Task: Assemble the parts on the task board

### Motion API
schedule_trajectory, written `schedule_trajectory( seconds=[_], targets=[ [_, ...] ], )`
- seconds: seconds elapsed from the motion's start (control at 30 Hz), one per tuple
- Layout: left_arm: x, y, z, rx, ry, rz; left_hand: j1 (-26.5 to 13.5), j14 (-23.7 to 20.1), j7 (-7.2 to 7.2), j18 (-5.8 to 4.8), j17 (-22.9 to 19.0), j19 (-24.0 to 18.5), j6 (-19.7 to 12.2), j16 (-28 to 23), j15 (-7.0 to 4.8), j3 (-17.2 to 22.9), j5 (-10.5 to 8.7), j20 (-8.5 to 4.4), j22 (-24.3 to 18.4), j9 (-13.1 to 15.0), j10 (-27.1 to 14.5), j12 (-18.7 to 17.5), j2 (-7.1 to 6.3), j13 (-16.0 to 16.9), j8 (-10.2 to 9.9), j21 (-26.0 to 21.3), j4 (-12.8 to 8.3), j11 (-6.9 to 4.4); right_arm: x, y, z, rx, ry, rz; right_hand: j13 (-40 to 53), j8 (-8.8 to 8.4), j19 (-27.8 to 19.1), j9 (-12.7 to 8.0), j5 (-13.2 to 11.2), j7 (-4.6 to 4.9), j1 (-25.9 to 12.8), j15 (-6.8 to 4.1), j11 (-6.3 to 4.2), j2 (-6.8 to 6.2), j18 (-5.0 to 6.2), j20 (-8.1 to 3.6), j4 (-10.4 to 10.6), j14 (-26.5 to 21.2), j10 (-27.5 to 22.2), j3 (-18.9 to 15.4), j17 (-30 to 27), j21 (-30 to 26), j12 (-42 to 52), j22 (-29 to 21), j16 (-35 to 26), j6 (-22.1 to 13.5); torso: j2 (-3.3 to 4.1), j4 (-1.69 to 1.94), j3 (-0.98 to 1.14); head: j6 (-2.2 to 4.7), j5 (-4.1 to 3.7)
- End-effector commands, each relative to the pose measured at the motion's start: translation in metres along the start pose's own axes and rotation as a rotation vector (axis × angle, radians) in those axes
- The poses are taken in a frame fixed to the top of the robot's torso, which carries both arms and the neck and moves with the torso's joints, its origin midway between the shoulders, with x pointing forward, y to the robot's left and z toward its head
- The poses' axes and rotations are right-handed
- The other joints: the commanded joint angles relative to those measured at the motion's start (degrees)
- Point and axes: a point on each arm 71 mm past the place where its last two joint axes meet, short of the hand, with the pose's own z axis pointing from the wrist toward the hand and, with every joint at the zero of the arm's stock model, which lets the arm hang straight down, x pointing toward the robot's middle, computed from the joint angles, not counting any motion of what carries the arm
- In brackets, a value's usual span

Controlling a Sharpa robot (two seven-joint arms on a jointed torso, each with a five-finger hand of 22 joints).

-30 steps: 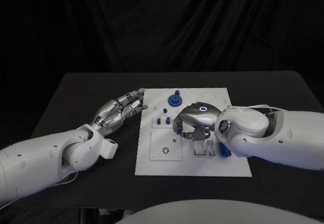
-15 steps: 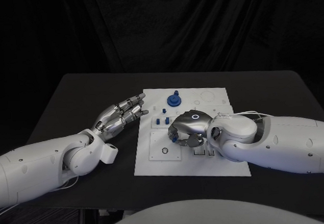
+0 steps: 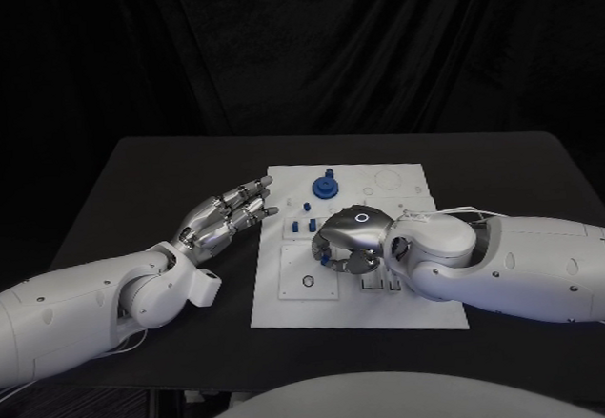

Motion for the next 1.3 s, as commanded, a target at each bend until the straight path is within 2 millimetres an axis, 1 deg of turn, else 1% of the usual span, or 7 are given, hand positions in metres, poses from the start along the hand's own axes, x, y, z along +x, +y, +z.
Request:
schedule_trajectory(
  seconds=[0.03, 0.37, 0.53, 0.93, 1.13, 1.23, 1.3],
  targets=[
    [0.0019, -0.0004, 0.0007, 0.015, 0.01, -0.016, 0.3, 0.1, 0.4, 0.94, 0.0, -0.2, -0.1, 0.3, 0.4, 0.1, 0.33, 0.29, 0.0, 0.0, -0.3, -0.3, 0.15, -0.1, 0.0, -0.1, -0.3, -0.07, 0.0023, -0.0011, -0.0002, 0.011, 0.005, -0.035, -0.1, -0.27, -0.4, -0.1, 0.4, 0.05, 0.2, 0.14, 0.44, -0.12, 0.38, -0.1, -0.4, 0.1, 0.2, 0.0, 1.1, -0.2, -0.3, 9.8, -0.3, -0.2, -0.06, 0.04, -0.01, -0.01, 0.03],
    [0.0017, 0.0006, 0.0009, 0.01, 0.01, -0.016, 0.3, 0.3, 0.51, 0.93, 0.1, -0.2, -0.1, 0.4, 0.47, 0.2, 0.34, 0.29, -0.1, 0.1, -0.4, -0.3, 0.21, -0.1, 0.0, -0.1, -0.4, -0.09, 0.0027, -0.0024, -0.0013, 0.015, 0.008, -0.046, -0.1, -0.42, -0.4, -0.2, 1.0, 0.04, 0.2, 0.16, 0.44, -0.2, 0.39, -0.06, -0.5, 0.1, 0.2, 0.0, 1.1, -0.2, -0.3, 9.8, -0.3, -0.1, -0.04, 0.08, 0.01, -0.01, 0.08],
    [0.0015, 0.0013, 0.0011, 0.006, 0.01, -0.016, 0.3, 0.3, 0.55, 0.93, 0.1, -0.2, -0.1, 0.4, 0.52, 0.2, 0.33, 0.31, -0.1, 0.1, -0.4, -0.4, 0.27, -0.1, 0.0, -0.1, -0.4, -0.09, 0.003, -0.0029, -0.0017, 0.018, 0.012, -0.047, -0.2, -0.49, -0.4, -0.2, 1.2, 0.05, 0.1, 0.17, 0.45, -0.24, 0.39, -0.05, -0.5, 0.0, 0.2, 0.0, 1.1, -0.2, -0.4, 9.8, -0.4, -0.1, -0.01, -0.02, 0.0, -0.01, 0.21],
    [0.0004, 0.0038, 0.0016, -0.005, 0.008, -0.015, 0.3, 0.3, 0.59, 0.92, 0.1, -0.2, -0.2, 0.4, 0.58, 0.3, 0.28, 0.32, -0.1, 0.1, -0.4, -0.4, 0.33, -0.1, 0.0, -0.1, -0.4, -0.08, 0.0036, -0.0033, -0.0021, 0.018, 0.02, -0.049, -0.2, -0.66, -0.5, -0.3, 1.2, 0.06, -0.2, 0.2, 0.49, -0.34, 0.43, -0.02, -0.4, -0.1, 0.2, 0.0, 0.9, -0.4, -0.4, 9.8, -0.5, -0.1, -0.04, -0.03, 0.06, -0.01, 0.28],
    [-0.0008, 0.0047, 0.0013, -0.011, 0.005, -0.014, 0.2, 0.3, 0.67, 0.89, 0.1, -0.2, -0.3, 0.4, 0.7, 0.3, -0.07, 0.37, -0.2, 0.0, -0.5, -0.4, 0.41, -0.1, 0.0, -0.1, -0.5, -0.01, 0.0036, -0.0032, -0.0015, 0.017, 0.02, -0.049, -0.2, -0.67, -0.5, -0.3, 1.1, 0.06, -0.2, 0.2, 0.49, -0.34, 0.45, -0.02, -0.4, -0.1, 0.2, 0.0, 0.8, -0.4, -0.4, 9.8, -0.6, -0.1, -0.12, -0.02, 0.02, -0.01, 0.41],
    [-0.0008, 0.0051, 0.0013, -0.014, 0.005, -0.014, 0.2, 0.3, 0.67, 0.89, 0.1, -0.2, -0.3, 0.4, 0.7, 0.3, -0.07, 0.37, -0.2, 0.0, -0.5, -0.4, 0.41, -0.1, 0.0, -0.1, -0.5, -0.01, 0.0039, -0.0032, -0.0009, 0.017, 0.024, -0.05, -0.3, -0.86, -0.5, -0.4, 1.1, 0.05, -0.2, 0.21, 0.49, -0.39, 0.46, 0.0, -0.4, -0.1, 0.1, 0.0, 0.7, -0.5, -0.5, 9.7, -0.6, -0.3, -0.12, -0.01, 0.01, -0.01, 0.38],
    [-0.0007, 0.0053, 0.0014, -0.015, 0.006, -0.014, 0.1, 0.3, 0.68, 0.88, 0.1, -0.2, -0.3, 0.4, 0.73, 0.3, -0.21, 0.39, -0.2, 0.0, -0.5, -0.5, 0.42, -0.1, 0.0, -0.1, -0.5, 0.03, 0.0039, -0.0029, -0.0006, 0.017, 0.025, -0.05, -0.4, -1.7, -0.7, -0.7, 0.3, 0.15, -0.4, 0.3, 0.58, -0.47, 0.53, 0.07, -0.4, -0.3, -0.2, 0.1, 0.5, -0.8, -0.7, 9.6, -0.8, -1.0, -0.2, 0.0, 0.01, -0.01, 0.41]
  ],
)
